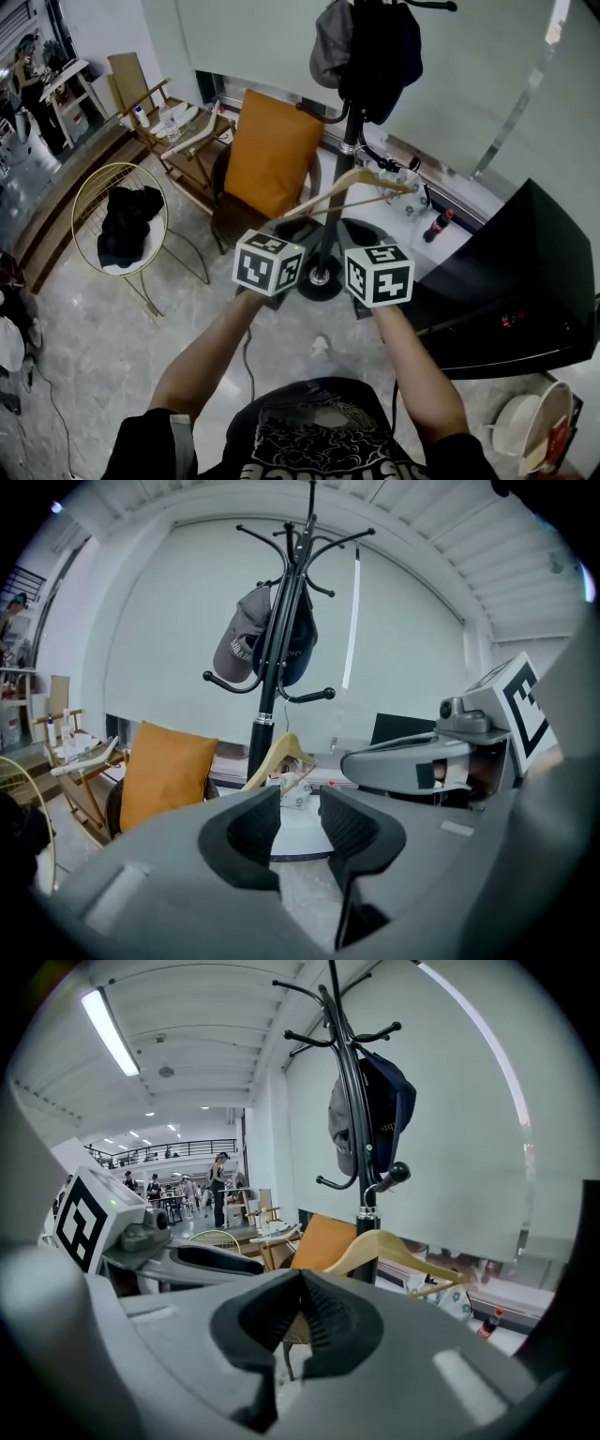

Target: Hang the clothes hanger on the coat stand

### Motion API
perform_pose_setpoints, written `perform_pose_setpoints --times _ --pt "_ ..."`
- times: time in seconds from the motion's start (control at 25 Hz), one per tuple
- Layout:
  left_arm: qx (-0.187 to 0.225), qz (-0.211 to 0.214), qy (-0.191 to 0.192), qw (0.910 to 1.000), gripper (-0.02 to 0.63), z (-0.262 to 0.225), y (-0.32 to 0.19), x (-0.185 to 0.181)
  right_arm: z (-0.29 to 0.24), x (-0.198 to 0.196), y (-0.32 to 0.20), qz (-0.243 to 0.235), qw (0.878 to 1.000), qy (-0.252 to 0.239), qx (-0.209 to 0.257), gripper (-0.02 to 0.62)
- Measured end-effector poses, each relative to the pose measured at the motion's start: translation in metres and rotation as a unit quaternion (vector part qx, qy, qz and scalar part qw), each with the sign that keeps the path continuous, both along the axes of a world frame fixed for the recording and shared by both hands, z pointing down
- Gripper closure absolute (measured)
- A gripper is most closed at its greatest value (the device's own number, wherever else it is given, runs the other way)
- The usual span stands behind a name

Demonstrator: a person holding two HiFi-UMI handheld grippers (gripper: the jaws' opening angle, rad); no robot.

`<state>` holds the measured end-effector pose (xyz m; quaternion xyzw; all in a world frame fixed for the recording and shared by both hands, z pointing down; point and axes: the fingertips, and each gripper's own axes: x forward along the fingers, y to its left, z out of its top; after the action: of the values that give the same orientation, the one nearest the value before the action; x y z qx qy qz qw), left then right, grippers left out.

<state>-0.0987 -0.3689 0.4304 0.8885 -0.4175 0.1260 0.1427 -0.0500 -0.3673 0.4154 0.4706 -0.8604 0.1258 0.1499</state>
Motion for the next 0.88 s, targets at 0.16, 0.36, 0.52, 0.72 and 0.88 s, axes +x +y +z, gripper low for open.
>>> perform_pose_setpoints --times 0.16,0.36,0.52,0.72,0.88 --pt "0.022 0.004 -0.019 0.9996 0.487 -0.009 0.013 0.009 -0.003 -0.001 0.013 -0.002 1.000 -0.001 0.002 0.595" --pt "0.029 0.000 -0.022 0.9993 0.534 -0.016 0.027 0.015 -0.008 -0.001 0.027 -0.004 1.000 -0.009 0.004 0.595" --pt "0.032 -0.008 -0.019 0.9993 0.561 -0.019 0.039 0.015 -0.011 -0.001 0.040 -0.009 1.000 -0.006 0.006 0.595" --pt "0.042 -0.011 -0.012 0.9990 0.571 -0.029 0.055 0.020 -0.017 0.001 0.056 -0.015 1.000 -0.003 0.013 0.595" --pt "0.048 -0.011 -0.013 0.9987 0.583 -0.035 0.068 0.024 -0.021 0.002 0.070 -0.020 1.000 -0.006 0.015 0.595"
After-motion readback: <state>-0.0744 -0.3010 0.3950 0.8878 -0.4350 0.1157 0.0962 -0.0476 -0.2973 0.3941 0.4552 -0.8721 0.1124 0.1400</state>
